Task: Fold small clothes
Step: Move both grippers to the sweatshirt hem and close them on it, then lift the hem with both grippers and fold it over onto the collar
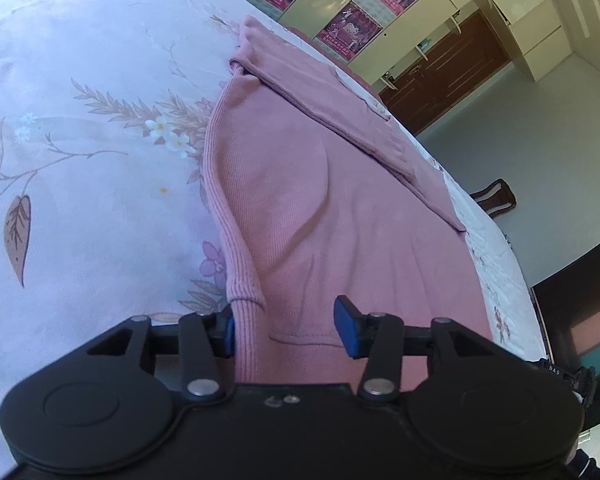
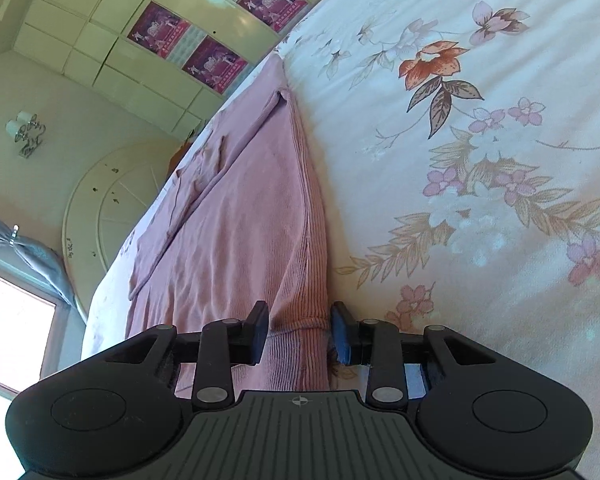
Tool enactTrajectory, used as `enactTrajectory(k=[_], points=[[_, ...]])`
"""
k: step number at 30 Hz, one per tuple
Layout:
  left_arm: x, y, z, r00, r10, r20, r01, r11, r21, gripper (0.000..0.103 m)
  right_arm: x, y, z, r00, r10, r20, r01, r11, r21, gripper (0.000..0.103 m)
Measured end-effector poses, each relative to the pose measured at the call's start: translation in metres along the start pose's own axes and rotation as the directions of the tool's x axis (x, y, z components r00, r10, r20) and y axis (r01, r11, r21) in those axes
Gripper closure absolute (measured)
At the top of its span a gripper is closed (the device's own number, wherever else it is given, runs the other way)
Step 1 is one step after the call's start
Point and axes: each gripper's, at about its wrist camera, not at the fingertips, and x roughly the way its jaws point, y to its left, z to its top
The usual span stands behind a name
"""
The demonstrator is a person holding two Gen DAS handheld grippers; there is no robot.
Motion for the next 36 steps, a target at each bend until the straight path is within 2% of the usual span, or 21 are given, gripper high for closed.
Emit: enactTrajectory(k=[1, 3, 4, 5, 6, 7, 8, 9, 11, 13, 14, 16, 17, 19, 23, 25, 30, 32, 36], points=[[0.001, 0.000, 0.000, 1.000, 0.001, 0.005, -0.001, 1.000, -0.003, 0.058, 0.002, 0.000, 0.001, 1.000, 0.021, -0.002, -0.021, 1.000, 0.000, 0.057], [0.001, -0.001, -0.002, 1.000, 0.018, 0.014, -0.018, 1.000, 0.002, 0.066, 0.004, 0.003, 0.001, 0.999, 0.046, -0.001, -0.046, 0.999, -0.007, 0.051], [0.001, -0.003, -0.003, 0.998, 0.053, 0.019, -0.053, 0.998, 0.019, 0.091, 0.005, 0.005, -0.001, 0.999, 0.048, -0.013, -0.048, 0.999, -0.020, 0.051], [0.002, -0.005, -0.004, 0.992, 0.121, 0.024, -0.122, 0.991, 0.053, 0.096, 0.006, 0.007, -0.002, 0.998, 0.055, -0.034, -0.057, 0.998, -0.035, 0.051], [0.000, -0.004, -0.005, 0.993, 0.116, 0.036, -0.119, 0.991, 0.063, 0.097, 0.007, 0.008, -0.005, 0.995, 0.069, -0.067, -0.072, 0.996, -0.046, 0.082], [-0.004, -0.005, -0.005, 0.992, 0.116, 0.049, -0.118, 0.992, 0.049, 0.098, 0.010, 0.010, -0.009, 0.992, 0.060, -0.107, -0.068, 0.995, -0.067, 0.096], [-0.011, -0.009, -0.004, 0.992, 0.105, 0.075, -0.109, 0.992, 0.062, 0.098, 0.010, 0.015, -0.015, 0.992, 0.025, -0.122, -0.041, 0.991, -0.131, 0.096], [-0.020, -0.015, -0.004, 0.991, 0.078, 0.109, -0.087, 0.993, 0.079, 0.098, 0.007, 0.017, -0.016, 0.993, 0.027, -0.112, -0.044, 0.987, -0.154, 0.096], [-0.037, -0.022, -0.004, 0.985, 0.016, 0.172, -0.029, 0.997, 0.076, 0.098, -0.010, 0.016, -0.012, 0.995, 0.083, -0.052, -0.089, 0.990, -0.108, 0.096], [-0.044, -0.023, -0.004, 0.978, 0.007, 0.209, -0.023, 0.997, 0.075, 0.098, -0.029, 0.023, -0.009, 0.990, 0.139, 0.006, -0.137, 0.982, -0.133, 0.097], [-0.040, -0.021, -0.005, 0.980, 0.034, 0.197, -0.051, 0.995, 0.081, 0.098, -0.034, 0.027, -0.008, 0.989, 0.147, 0.021, -0.142, 0.978, -0.150, 0.097], [-0.021, -0.009, -0.007, 0.987, 0.101, 0.124, -0.108, 0.993, 0.049, 0.098, -0.032, 0.025, -0.011, 0.992, 0.125, 0.027, -0.119, 0.980, -0.161, 0.097], [-0.011, -0.001, -0.009, 0.988, 0.127, 0.087, -0.130, 0.991, 0.019, 0.098, -0.023, 0.021, -0.013, 0.997, 0.080, -0.005, -0.079, 0.983, -0.164, 0.097], [-0.011, 0.004, -0.011, 0.989, 0.111, 0.100, -0.108, 0.994, -0.032, 0.098, 0.000, 0.009, -0.018, 0.995, -0.026, -0.095, 0.013, 0.991, -0.135, 0.097], [-0.022, 0.002, 0.002, 0.988, 0.072, 0.134, -0.061, 0.995, -0.082, 0.098, -0.013, 0.012, -0.010, 0.997, 0.072, -0.026, -0.073, 0.996, -0.052, 0.097], [-0.028, -0.001, 0.014, 0.985, 0.036, 0.169, -0.017, 0.994, -0.110, 0.098, -0.017, 0.023, 0.000, 0.995, 0.098, -0.005, -0.098, 0.993, -0.072, 0.097], [-0.023, -0.019, 0.062, 0.962, -0.029, 0.272, 0.073, 0.985, -0.154, 0.098, -0.014, 0.059, 0.042, 0.987, 0.152, 0.046, -0.146, 0.984, -0.105, 0.097], [-0.012, -0.029, 0.090, 0.955, -0.037, 0.293, 0.087, 0.984, -0.158, 0.098, -0.005, 0.078, 0.064, 0.987, 0.150, 0.061, -0.141, 0.982, -0.126, 0.097], [0.023, -0.049, 0.151, 0.955, -0.029, 0.296, 0.078, 0.985, -0.156, 0.098, 0.023, 0.113, 0.121, 0.984, 0.141, 0.104, -0.130, 0.986, -0.106, 0.097]])
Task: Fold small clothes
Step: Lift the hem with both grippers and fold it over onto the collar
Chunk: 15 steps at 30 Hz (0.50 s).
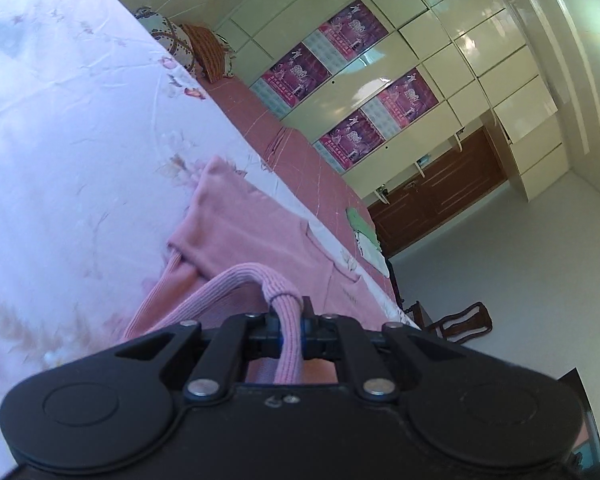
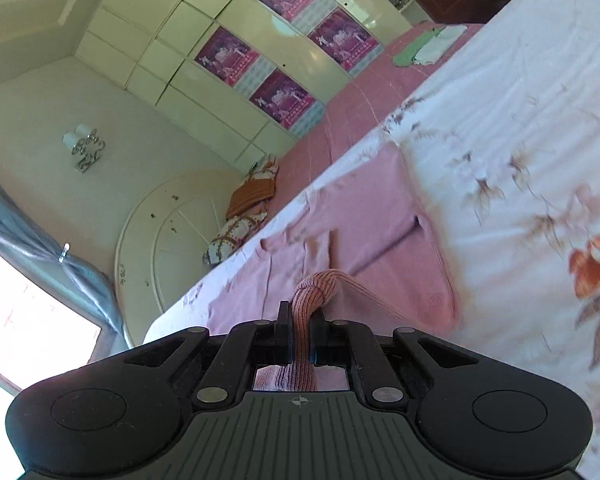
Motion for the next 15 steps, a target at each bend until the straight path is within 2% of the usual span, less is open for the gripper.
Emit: enactTrajectory(k=[3, 7, 12, 14, 15], points=[[0.045, -0.013, 0.033, 1.000, 0.013, -0.004, -0.013, 1.000, 0.019, 0.098, 0.040, 0.008, 0.042, 1.000, -0.012, 0.008, 0.012, 0.998, 0.055, 0.097], [0.113, -0.016, 0.068, 0.998, 0.045, -0.044, -0.042, 0.997, 0.067, 0.098, 0.105, -0.001, 0.092, 0.999, -0.047, -0.008, 0.047, 0.991, 0.128, 0.097], [0.195, -0.001, 0.094, 0.990, 0.085, -0.111, -0.069, 0.988, 0.141, 0.096, 0.185, -0.023, 0.130, 0.984, -0.160, -0.074, 0.167, 0.982, 0.089, 0.096], [0.207, 0.007, 0.099, 0.997, 0.051, -0.065, -0.042, 0.990, 0.135, 0.079, 0.213, -0.034, 0.134, 0.977, -0.186, -0.106, 0.193, 0.979, 0.058, 0.096], [0.208, 0.010, 0.102, 0.998, 0.053, -0.036, -0.048, 0.991, 0.126, 0.055, 0.220, -0.037, 0.135, 0.976, -0.203, -0.075, 0.206, 0.978, 0.039, 0.096]])
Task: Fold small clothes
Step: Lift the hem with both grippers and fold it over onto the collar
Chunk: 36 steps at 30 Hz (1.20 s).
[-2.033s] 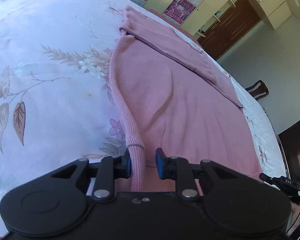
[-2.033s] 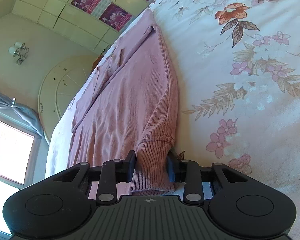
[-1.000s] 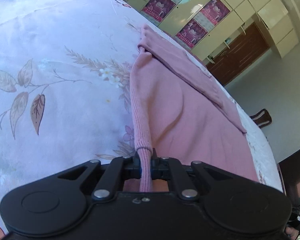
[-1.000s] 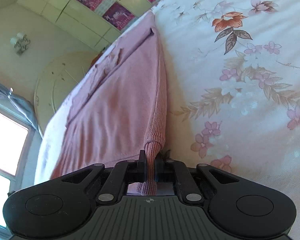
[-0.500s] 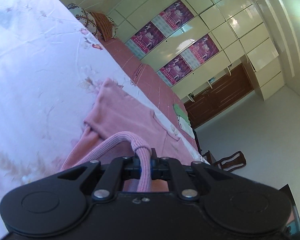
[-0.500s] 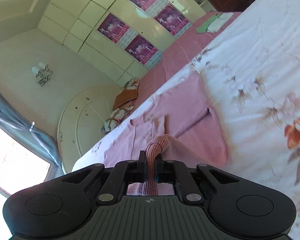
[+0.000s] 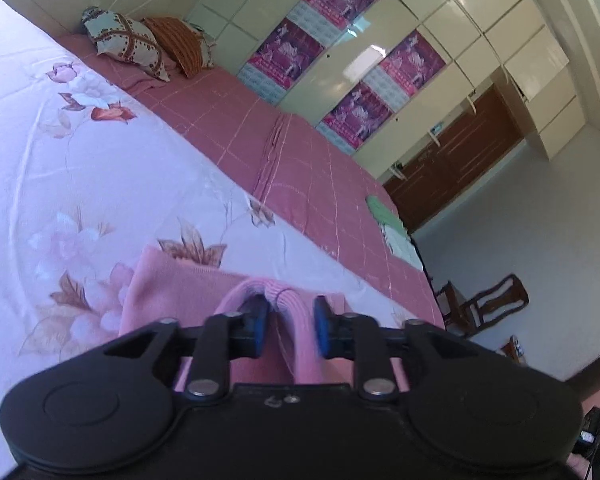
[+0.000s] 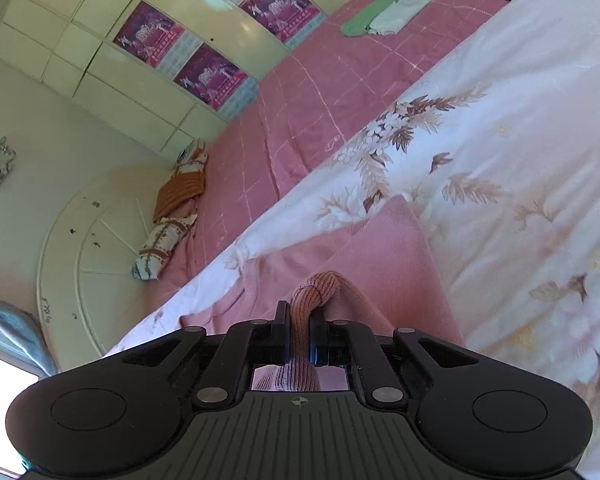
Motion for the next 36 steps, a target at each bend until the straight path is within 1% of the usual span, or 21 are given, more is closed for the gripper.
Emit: enactTrajectory(k=[1, 2, 3, 4, 6, 9, 11, 12, 14, 17, 18, 19, 20, 21, 22, 24, 27, 30, 33, 35, 36], points=[[-0.001, 0.002, 0.002, 0.999, 0.016, 0.037, -0.016, 1.000, 0.000, 0.037, 0.005, -0.002, 0.003, 0.999, -0.028, 0.033, 0.028, 1.000, -0.013, 0.087], [-0.005, 0.003, 0.005, 0.996, 0.026, 0.087, -0.028, 0.999, 0.018, 0.037, 0.009, -0.006, 0.004, 0.996, -0.052, 0.070, 0.052, 0.999, 0.000, 0.073], [-0.006, 0.005, 0.009, 0.996, 0.014, 0.093, -0.019, 0.999, 0.045, 0.038, 0.009, -0.009, 0.005, 0.991, -0.071, 0.110, 0.072, 0.997, 0.001, 0.039], [-0.006, 0.007, 0.011, 0.997, 0.007, 0.081, -0.013, 0.997, 0.076, 0.039, 0.007, -0.009, 0.004, 0.985, -0.087, 0.152, 0.094, 0.995, -0.041, 0.035], [-0.001, 0.006, 0.012, 0.999, 0.026, 0.030, -0.031, 0.984, 0.173, 0.039, 0.008, -0.012, 0.004, 0.988, -0.057, 0.146, 0.071, 0.993, -0.091, 0.035], [0.014, -0.001, 0.006, 0.996, 0.078, -0.044, -0.059, 0.941, 0.334, 0.039, 0.013, -0.011, -0.004, 0.985, -0.082, 0.153, 0.112, 0.973, -0.203, 0.036], [0.027, -0.006, 0.002, 0.993, 0.084, -0.088, -0.041, 0.914, 0.403, 0.040, 0.023, -0.006, -0.010, 0.988, -0.088, 0.127, 0.120, 0.953, -0.278, 0.041], [0.033, -0.009, -0.001, 0.990, 0.089, -0.106, -0.034, 0.899, 0.436, 0.040, 0.029, -0.002, -0.013, 0.990, -0.089, 0.112, 0.120, 0.943, -0.312, 0.048], [0.047, -0.015, -0.006, 0.982, 0.126, -0.139, -0.041, 0.867, 0.496, 0.041, 0.047, 0.007, -0.016, 0.991, -0.101, 0.083, 0.125, 0.917, -0.379, 0.051], [0.061, -0.020, -0.016, 0.972, 0.191, -0.134, -0.085, 0.825, 0.558, 0.049, 0.075, 0.018, -0.022, 0.975, -0.213, 0.066, 0.217, 0.845, -0.489, 0.053], [0.061, -0.023, -0.019, 0.973, 0.195, -0.124, -0.091, 0.816, 0.571, 0.069, 0.083, 0.020, -0.025, 0.966, -0.249, 0.068, 0.247, 0.811, -0.530, 0.053], [0.061, -0.025, -0.021, 0.974, 0.189, -0.123, -0.085, 0.812, 0.577, 0.094, 0.088, 0.022, -0.029, 0.962, -0.265, 0.069, 0.257, 0.786, -0.562, 0.053], [0.058, -0.027, -0.023, 0.978, 0.185, -0.100, -0.094, 0.810, 0.579, 0.096, 0.092, 0.022, -0.033, 0.959, -0.276, 0.071, 0.263, 0.765, -0.588, 0.056], [0.053, -0.029, -0.025, 0.982, 0.175, -0.071, -0.103, 0.812, 0.574, 0.097, 0.093, 0.023, -0.035, 0.961, -0.270, 0.061, 0.250, 0.756, -0.605, 0.079], [0.046, -0.030, -0.026, 0.987, 0.154, -0.038, -0.106, 0.820, 0.563, 0.097, 0.093, 0.025, -0.037, 0.964, -0.259, 0.057, 0.239, 0.751, -0.615, 0.093], [0.024, -0.031, -0.025, 0.994, 0.087, 0.073, -0.112, 0.841, 0.530, 0.097, 0.085, 0.029, -0.037, 0.967, -0.225, 0.117, 0.248, 0.743, -0.622, 0.094], [0.006, -0.031, -0.026, 0.976, 0.076, 0.206, -0.166, 0.868, 0.467, 0.097, 0.062, 0.033, -0.035, 0.961, -0.116, 0.250, 0.243, 0.783, -0.573, 0.094], [0.026, -0.029, -0.021, 0.977, 0.148, 0.153, -0.200, 0.886, 0.419, 0.097, 0.070, 0.032, -0.034, 0.944, -0.154, 0.292, 0.298, 0.782, -0.548, 0.094], [0.055, -0.025, -0.024, 0.968, 0.245, 0.055, -0.243, 0.860, 0.448, 0.096, 0.095, 0.022, -0.031, 0.934, -0.265, 0.238, 0.354, 0.769, -0.532, 0.094], [0.059, -0.025, -0.025, 0.964, 0.260, 0.048, -0.253, 0.851, 0.461, 0.092, 0.107, 0.019, -0.034, 0.924, -0.320, 0.210, 0.383, 0.747, -0.544, 0.094], [0.057, -0.026, -0.022, 0.963, 0.265, 0.046, -0.256, 0.849, 0.462, 0.086, 0.109, 0.019, -0.035, 0.920, -0.330, 0.211, 0.391, 0.739, -0.549, 0.093]])
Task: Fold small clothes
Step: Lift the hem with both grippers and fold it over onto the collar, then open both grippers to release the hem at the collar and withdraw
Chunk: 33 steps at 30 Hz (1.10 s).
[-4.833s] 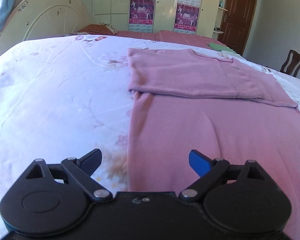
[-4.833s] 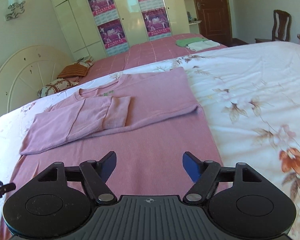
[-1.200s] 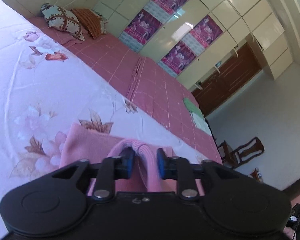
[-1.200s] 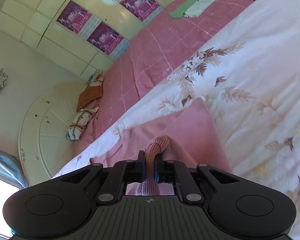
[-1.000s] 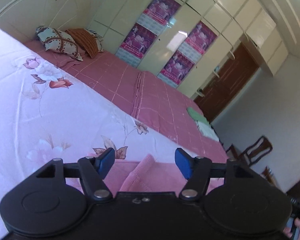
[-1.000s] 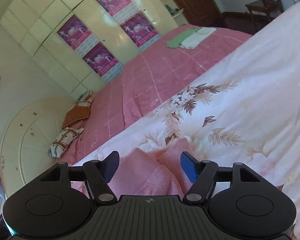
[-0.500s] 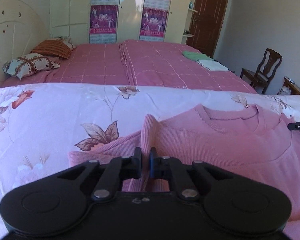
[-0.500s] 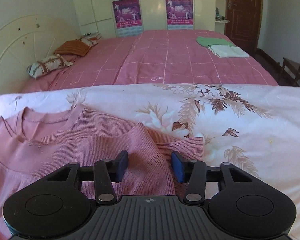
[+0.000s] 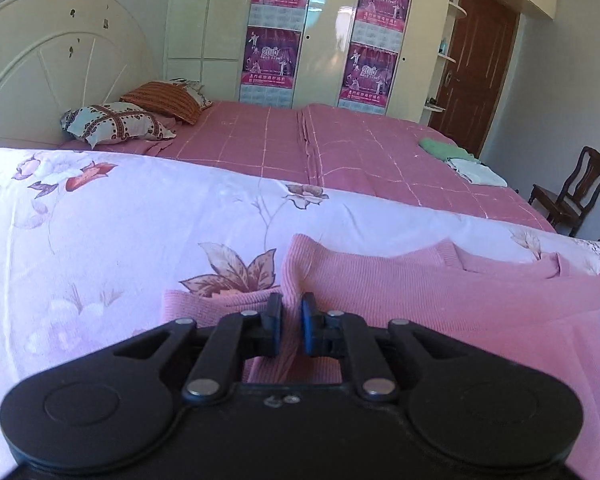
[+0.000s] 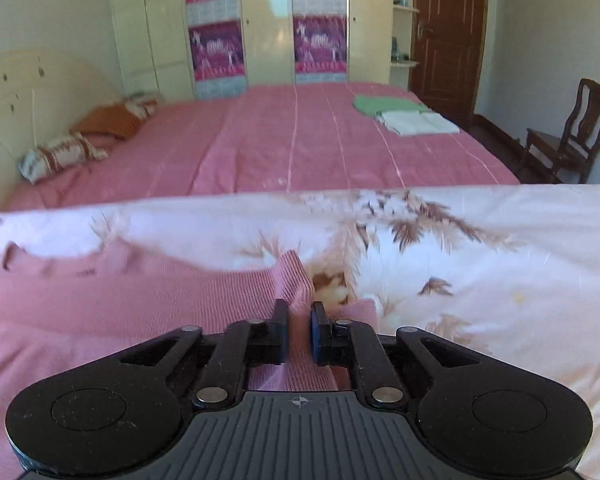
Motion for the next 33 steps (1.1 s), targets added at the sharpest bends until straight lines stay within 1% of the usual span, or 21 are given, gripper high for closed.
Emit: enactTrajectory(k=[1, 2, 3, 4, 5, 6, 7, 8, 9, 11, 12, 14, 17, 19, 21, 22, 23, 26, 29, 31, 33], points=[[-0.004, 0.001, 0.001, 1.000, 0.012, 0.005, -0.012, 1.000, 0.003, 0.068, -0.001, 0.001, 0.001, 1.000, -0.008, 0.003, 0.008, 1.000, -0.008, 0.086], [-0.013, 0.000, 0.001, 0.999, 0.043, 0.023, -0.043, 0.999, 0.008, 0.057, -0.002, 0.002, 0.002, 1.000, -0.017, 0.001, 0.017, 1.000, -0.018, 0.078], [-0.027, -0.004, 0.001, 0.995, 0.080, 0.067, -0.081, 0.996, 0.021, 0.045, -0.008, 0.002, 0.002, 0.999, -0.040, 0.010, 0.040, 0.999, -0.034, 0.054], [-0.042, -0.010, 0.000, 0.989, 0.078, 0.125, -0.085, 0.995, 0.045, 0.043, -0.016, 0.004, 0.003, 0.997, -0.072, 0.039, 0.074, 0.996, -0.046, 0.032], [-0.059, -0.021, -0.001, 0.984, 0.029, 0.173, -0.043, 0.996, 0.079, 0.042, -0.033, 0.007, 0.002, 0.990, -0.084, 0.112, 0.091, 0.994, -0.053, 0.031], [-0.070, -0.032, -0.003, 0.983, -0.020, 0.184, 0.005, 0.996, 0.084, 0.041, -0.047, 0.011, 0.001, 0.990, -0.020, 0.142, 0.028, 0.998, -0.058, 0.031], [-0.075, -0.046, -0.005, 0.981, -0.083, 0.175, 0.069, 0.994, 0.082, 0.038, -0.057, 0.015, -0.001, 0.988, 0.068, 0.141, -0.061, 0.996, -0.058, 0.031], [-0.077, -0.070, -0.008, 0.976, -0.162, 0.144, 0.147, 0.983, 0.111, 0.037, -0.066, 0.028, -0.005, 0.977, 0.169, 0.132, -0.160, 0.984, -0.079, 0.031], [-0.076, -0.092, -0.015, 0.970, -0.213, 0.116, 0.193, 0.968, 0.163, 0.036, -0.071, 0.042, -0.011, 0.964, 0.238, 0.120, -0.222, 0.966, -0.130, 0.032], [-0.069, -0.133, -0.027, 0.964, -0.256, 0.070, 0.227, 0.933, 0.279, 0.033, -0.071, 0.077, -0.025, 0.945, 0.319, 0.066, -0.298, 0.929, -0.221, 0.038], [-0.063, -0.145, -0.032, 0.967, -0.250, 0.045, 0.225, 0.924, 0.310, 0.032, -0.067, 0.090, -0.029, 0.938, 0.345, 0.034, -0.328, 0.915, -0.234, 0.043], [-0.044, -0.153, -0.038, 0.971, -0.236, -0.032, 0.234, 0.924, 0.303, 0.033, -0.056, 0.108, -0.034, 0.937, 0.350, -0.007, -0.341, 0.907, -0.248, 0.043], [-0.034, -0.130, -0.047, 0.986, -0.162, -0.042, 0.167, 0.942, 0.292, 0.031, -0.040, 0.109, -0.036, 0.954, 0.297, -0.050, -0.299, 0.914, -0.274, 0.043], [-0.038, -0.100, -0.048, 0.991, -0.129, -0.018, 0.129, 0.956, 0.262, 0.028, -0.039, 0.089, -0.038, 0.970, 0.243, -0.030, -0.242, 0.932, -0.270, 0.042], [-0.045, -0.065, -0.051, 0.997, -0.081, 0.002, 0.079, 0.974, 0.212, 0.027, -0.040, 0.053, -0.038, 0.993, 0.121, -0.011, -0.120, 0.966, -0.231, 0.042], [-0.047, -0.049, -0.051, 1.000, -0.027, 0.013, 0.024, 0.981, 0.195, 0.027, -0.039, 0.038, -0.039, 0.998, 0.059, -0.006, -0.059, 0.974, -0.218, 0.042], [-0.047, -0.037, -0.051, 1.000, 0.001, 0.011, -0.003, 0.983, 0.183, 0.027, -0.038, 0.016, -0.040, 0.999, 0.033, -0.017, -0.035, 0.983, -0.183, 0.042], [-0.058, -0.017, -0.050, 0.999, -0.025, 0.035, 0.019, 0.990, 0.137, 0.028, -0.043, -0.017, -0.042, 0.999, 0.033, -0.042, -0.038, 0.991, -0.129, 0.042], [-0.078, -0.031, -0.052, 0.997, 0.013, 0.077, -0.026, 0.986, 0.166, 0.028, -0.068, -0.015, -0.043, 1.000, 0.020, 0.013, -0.019, 0.995, -0.094, 0.042], [-0.097, -0.045, -0.056, 0.993, -0.036, 0.114, 0.016, 0.985, 0.170, 0.028, -0.092, -0.002, -0.048, 0.995, 0.071, 0.063, -0.065, 0.994, -0.092, 0.042], [-0.105, -0.073, -0.065, 0.990, -0.089, 0.108, 0.065, 0.977, 0.203, 0.028, -0.108, 0.023, -0.057, 0.986, 0.148, 0.075, -0.137, 0.981, -0.138, 0.042]])
